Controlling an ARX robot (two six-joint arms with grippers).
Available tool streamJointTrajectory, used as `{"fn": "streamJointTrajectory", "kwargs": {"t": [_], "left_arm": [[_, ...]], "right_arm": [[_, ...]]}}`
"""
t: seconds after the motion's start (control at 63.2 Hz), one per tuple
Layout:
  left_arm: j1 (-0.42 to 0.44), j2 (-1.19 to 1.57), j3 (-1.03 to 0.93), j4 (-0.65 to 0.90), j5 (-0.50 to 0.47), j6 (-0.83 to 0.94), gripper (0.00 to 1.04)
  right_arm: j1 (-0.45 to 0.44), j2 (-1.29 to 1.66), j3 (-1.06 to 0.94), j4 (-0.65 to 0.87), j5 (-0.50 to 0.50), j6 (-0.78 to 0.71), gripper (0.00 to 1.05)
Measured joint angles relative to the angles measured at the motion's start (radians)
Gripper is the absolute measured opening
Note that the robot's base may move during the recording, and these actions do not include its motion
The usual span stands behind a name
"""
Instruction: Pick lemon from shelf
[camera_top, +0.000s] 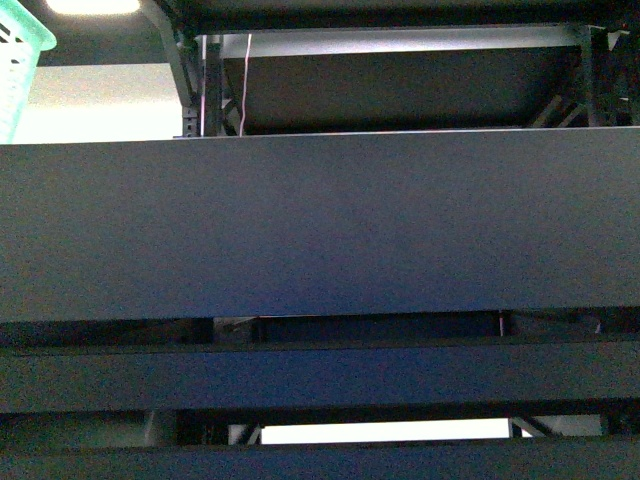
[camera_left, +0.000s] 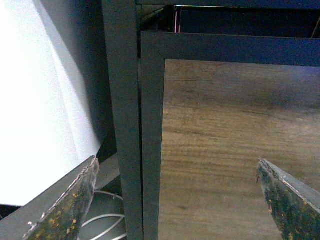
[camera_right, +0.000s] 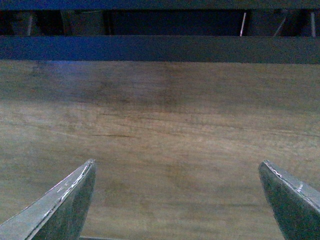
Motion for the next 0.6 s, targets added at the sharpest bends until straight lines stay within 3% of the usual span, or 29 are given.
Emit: {"fn": "streamJointTrajectory", "kwargs": {"t": [0.601], "left_arm": [[0.000,0.000,0.000,0.000,0.000,0.000,0.97]], "right_arm": [[0.000,0.001,0.000,0.000,0.000,0.000,0.97]]}}
